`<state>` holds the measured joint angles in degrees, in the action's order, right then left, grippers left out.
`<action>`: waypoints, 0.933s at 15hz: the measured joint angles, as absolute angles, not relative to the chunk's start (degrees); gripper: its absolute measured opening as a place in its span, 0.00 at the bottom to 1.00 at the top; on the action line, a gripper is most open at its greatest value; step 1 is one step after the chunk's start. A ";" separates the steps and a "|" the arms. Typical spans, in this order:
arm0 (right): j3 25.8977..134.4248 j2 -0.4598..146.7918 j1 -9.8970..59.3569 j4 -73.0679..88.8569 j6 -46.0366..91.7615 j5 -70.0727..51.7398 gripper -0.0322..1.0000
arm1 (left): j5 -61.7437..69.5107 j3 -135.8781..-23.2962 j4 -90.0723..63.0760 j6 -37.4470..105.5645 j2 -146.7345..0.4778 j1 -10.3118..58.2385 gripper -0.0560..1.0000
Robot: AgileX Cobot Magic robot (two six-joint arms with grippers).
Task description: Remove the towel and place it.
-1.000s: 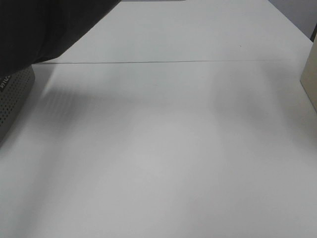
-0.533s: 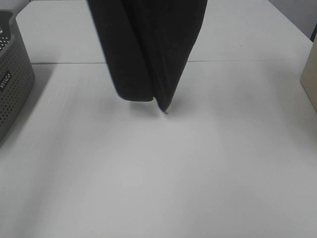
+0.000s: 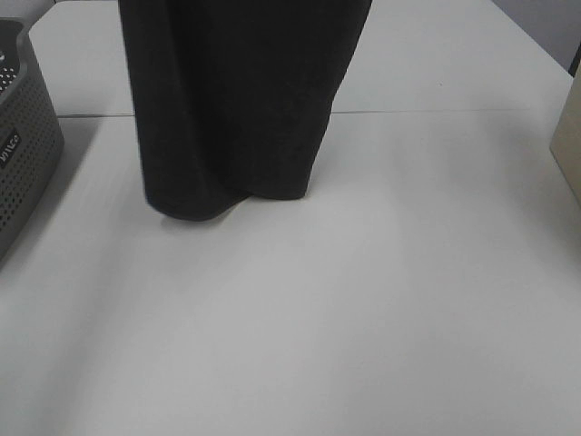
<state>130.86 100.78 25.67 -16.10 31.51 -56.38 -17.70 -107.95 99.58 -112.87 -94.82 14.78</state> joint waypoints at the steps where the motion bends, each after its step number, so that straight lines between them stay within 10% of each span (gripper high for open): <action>1: 130.86 101.76 25.67 -16.10 36.21 -56.38 0.04 | -16.39 -107.95 99.69 -112.87 -95.40 14.78 0.05; 6: 130.86 103.53 25.73 -18.68 58.61 -50.36 0.04 | -4.01 -107.95 96.31 -112.87 -97.12 14.95 0.05; 14: 130.86 105.71 23.78 -22.57 44.86 -38.73 0.04 | -4.18 -112.13 94.77 -112.87 -102.16 14.95 0.05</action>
